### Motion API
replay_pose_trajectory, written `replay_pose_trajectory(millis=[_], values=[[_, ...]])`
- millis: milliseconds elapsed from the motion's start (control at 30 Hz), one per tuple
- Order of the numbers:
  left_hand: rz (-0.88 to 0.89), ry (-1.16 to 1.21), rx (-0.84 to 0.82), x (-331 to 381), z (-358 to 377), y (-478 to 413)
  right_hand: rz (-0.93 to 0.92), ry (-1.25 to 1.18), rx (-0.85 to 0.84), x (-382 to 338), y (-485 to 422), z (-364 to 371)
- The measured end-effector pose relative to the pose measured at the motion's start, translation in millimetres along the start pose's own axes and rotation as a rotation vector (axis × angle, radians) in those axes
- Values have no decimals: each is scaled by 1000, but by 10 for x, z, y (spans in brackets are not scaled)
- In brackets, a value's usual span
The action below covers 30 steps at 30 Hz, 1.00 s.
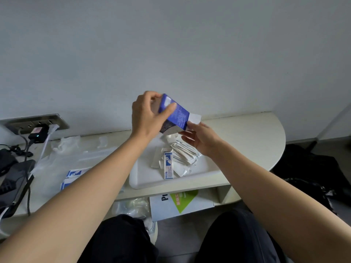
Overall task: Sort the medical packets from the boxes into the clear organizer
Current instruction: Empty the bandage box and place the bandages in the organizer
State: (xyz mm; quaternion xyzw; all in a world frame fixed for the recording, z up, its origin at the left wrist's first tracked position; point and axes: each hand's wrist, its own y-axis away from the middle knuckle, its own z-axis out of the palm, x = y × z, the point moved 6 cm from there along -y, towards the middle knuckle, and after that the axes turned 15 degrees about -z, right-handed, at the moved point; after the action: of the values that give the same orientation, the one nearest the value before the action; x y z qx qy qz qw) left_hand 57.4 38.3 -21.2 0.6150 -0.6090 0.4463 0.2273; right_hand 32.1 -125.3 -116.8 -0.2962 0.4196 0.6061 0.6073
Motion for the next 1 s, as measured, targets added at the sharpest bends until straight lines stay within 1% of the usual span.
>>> replay_pose_trajectory(millis=[33,100,133,167,267,333,367,400,433,500,633,700,800,867,933,1000], values=[[-159,98,-35,-127,28,-28,-45,27,-28,-92,9,36],[-525,351,-191,-369,189,5,-162,126,-127,-296,38,179],[-677,469,-272,-448,297,63,-229,215,-164,-378,44,237],[-779,552,-322,-484,388,119,-309,326,-194,-464,68,295],[-1008,807,-377,-503,597,298,-598,769,-281,-620,118,386],[-1155,1026,-389,-481,728,435,-748,981,-365,-611,199,388],[-1194,1075,-412,-483,793,479,-837,1081,-387,-594,241,366],[-1199,1066,-453,-490,847,512,-921,1156,-392,-568,280,338],[-1186,1004,-493,-509,895,531,-982,1190,-376,-551,305,295],[-1151,853,-537,-568,983,544,-1035,1218,-328,-541,321,177],[-1047,648,-503,-534,1092,533,-1057,1232,-232,-656,305,-56],[-979,559,-555,-429,1186,522,-1060,1230,-155,-773,290,-176],[-900,551,-679,-212,1418,529,-1001,1243,25,-911,218,-405],[-831,505,-738,-42,1586,550,-906,1252,146,-965,166,-588],[-773,447,-781,86,1742,577,-784,1277,207,-970,122,-785],[-743,418,-824,128,1870,601,-690,1274,214,-935,89,-959]])
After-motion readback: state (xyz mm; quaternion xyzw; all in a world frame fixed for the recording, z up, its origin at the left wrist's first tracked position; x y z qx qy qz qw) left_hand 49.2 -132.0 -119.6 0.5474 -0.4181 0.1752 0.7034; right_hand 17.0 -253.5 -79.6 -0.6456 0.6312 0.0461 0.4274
